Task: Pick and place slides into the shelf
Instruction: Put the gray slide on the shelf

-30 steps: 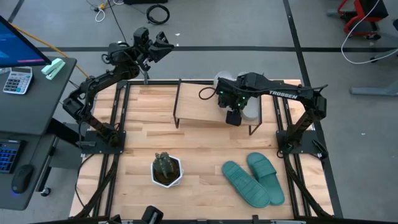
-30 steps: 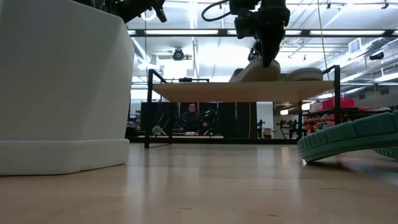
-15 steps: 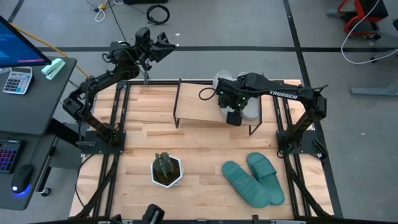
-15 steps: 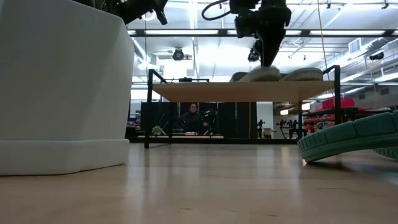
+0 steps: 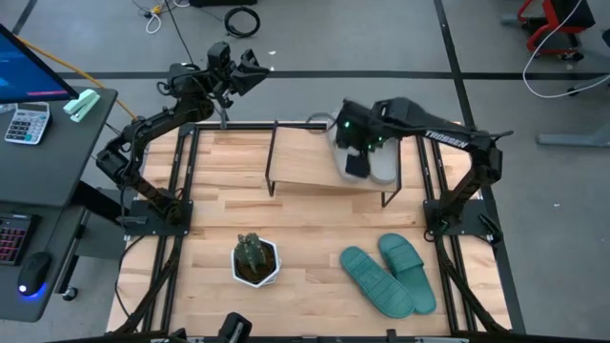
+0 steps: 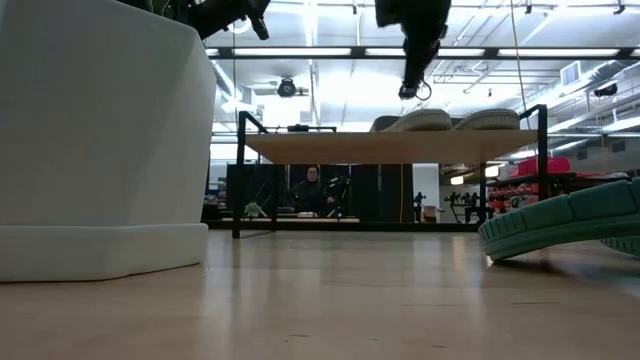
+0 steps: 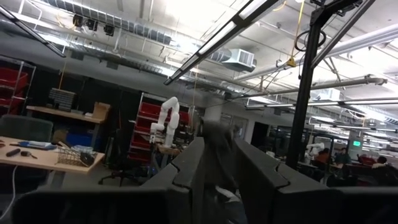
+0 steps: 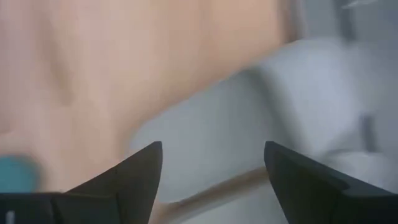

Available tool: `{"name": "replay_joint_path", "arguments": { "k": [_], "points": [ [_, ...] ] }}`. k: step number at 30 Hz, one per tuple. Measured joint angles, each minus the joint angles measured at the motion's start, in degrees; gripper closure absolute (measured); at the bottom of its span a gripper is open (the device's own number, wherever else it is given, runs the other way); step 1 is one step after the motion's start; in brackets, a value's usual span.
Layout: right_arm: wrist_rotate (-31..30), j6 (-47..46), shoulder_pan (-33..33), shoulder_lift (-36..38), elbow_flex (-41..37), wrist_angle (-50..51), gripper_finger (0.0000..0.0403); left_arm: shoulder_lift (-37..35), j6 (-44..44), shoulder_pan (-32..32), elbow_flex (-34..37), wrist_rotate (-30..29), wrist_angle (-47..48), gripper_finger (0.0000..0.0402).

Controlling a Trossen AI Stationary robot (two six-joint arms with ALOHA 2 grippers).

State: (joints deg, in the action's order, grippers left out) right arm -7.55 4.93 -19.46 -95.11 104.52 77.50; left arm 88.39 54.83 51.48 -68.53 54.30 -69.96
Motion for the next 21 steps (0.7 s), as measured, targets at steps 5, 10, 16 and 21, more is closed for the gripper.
{"name": "replay_joint_path", "arguments": {
  "k": [5,10,16,21],
  "points": [
    [-2.7,0.2,-9.1,0.1,5.7,-3.2,0.0124,0.0,-0.1,-1.0,0.0,0.0,1.2,0.0316],
    [8.1,-3.2,-21.3,0.1,7.4,-4.4,0.0133,0.0,-1.5,-2.5,0.0,0.0,3.5,0.0318],
    [22.0,-1.6,-30.5,-1.7,5.6,-5.4,0.0135,0.0,-3.8,-4.4,0.0,0.0,10.5,0.0311],
    [28.5,1.0,-33.8,-6.5,5.5,-6.6,0.0135,0.1,-6.9,-5.8,0.0,0.0,18.0,0.0315]
  ]
}}
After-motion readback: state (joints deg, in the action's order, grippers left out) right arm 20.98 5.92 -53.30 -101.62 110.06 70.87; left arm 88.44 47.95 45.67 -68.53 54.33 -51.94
